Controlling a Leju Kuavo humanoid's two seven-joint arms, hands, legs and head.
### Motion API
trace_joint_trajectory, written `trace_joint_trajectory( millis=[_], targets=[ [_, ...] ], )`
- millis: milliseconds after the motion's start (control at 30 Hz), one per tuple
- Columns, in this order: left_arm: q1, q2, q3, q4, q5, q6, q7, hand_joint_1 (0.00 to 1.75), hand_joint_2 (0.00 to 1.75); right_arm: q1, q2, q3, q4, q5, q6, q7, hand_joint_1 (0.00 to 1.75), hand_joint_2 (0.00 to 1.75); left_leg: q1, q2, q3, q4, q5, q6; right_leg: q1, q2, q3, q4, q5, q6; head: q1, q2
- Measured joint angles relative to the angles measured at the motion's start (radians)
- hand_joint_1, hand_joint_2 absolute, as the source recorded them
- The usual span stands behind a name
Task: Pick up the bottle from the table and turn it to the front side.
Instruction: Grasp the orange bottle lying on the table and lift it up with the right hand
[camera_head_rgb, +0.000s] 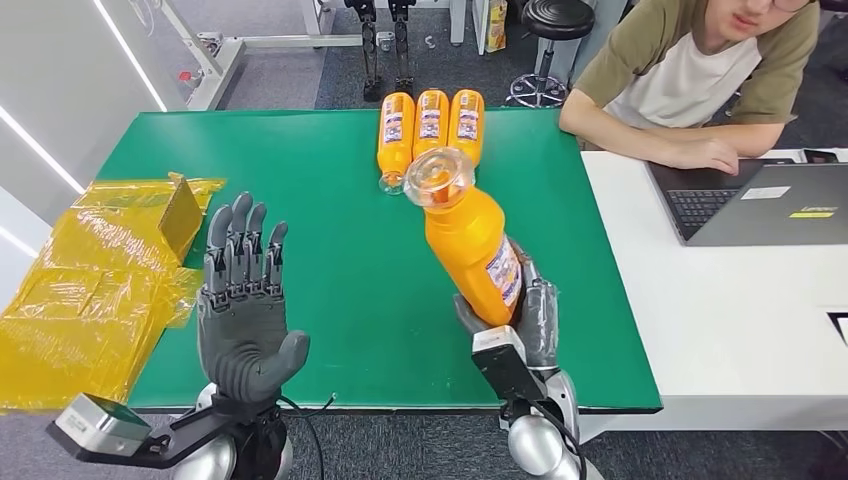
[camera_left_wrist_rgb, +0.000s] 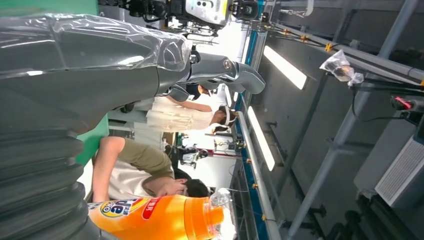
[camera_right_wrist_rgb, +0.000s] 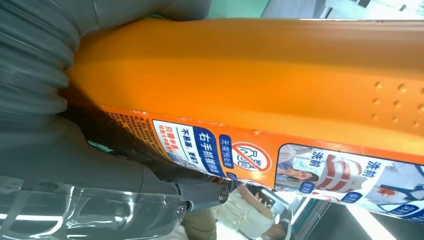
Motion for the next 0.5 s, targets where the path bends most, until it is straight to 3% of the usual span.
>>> trace_joint_trajectory(
  millis=[200,500],
  targets=[
    [-0.009,0.002,-0.004,0.022,0.001,-0.007,0.0,0.0,1.75,0.006,-0.006,0.015,-0.014,0.02,0.014,0.002,1.75,1.75,0.0,0.0,0.0,0.0,0.0,0.0,0.0,0.0,0.0,0.0,0.0,0.0,0.0,0.0],
    [-0.049,0.002,-0.005,0.076,0.016,-0.026,0.018,0.0,1.75,0.005,-0.032,0.107,-0.055,0.195,0.122,-0.021,1.75,1.75,0.0,0.0,0.0,0.0,0.0,0.0,0.0,0.0,0.0,0.0,0.0,0.0,0.0,0.0]
  ],
)
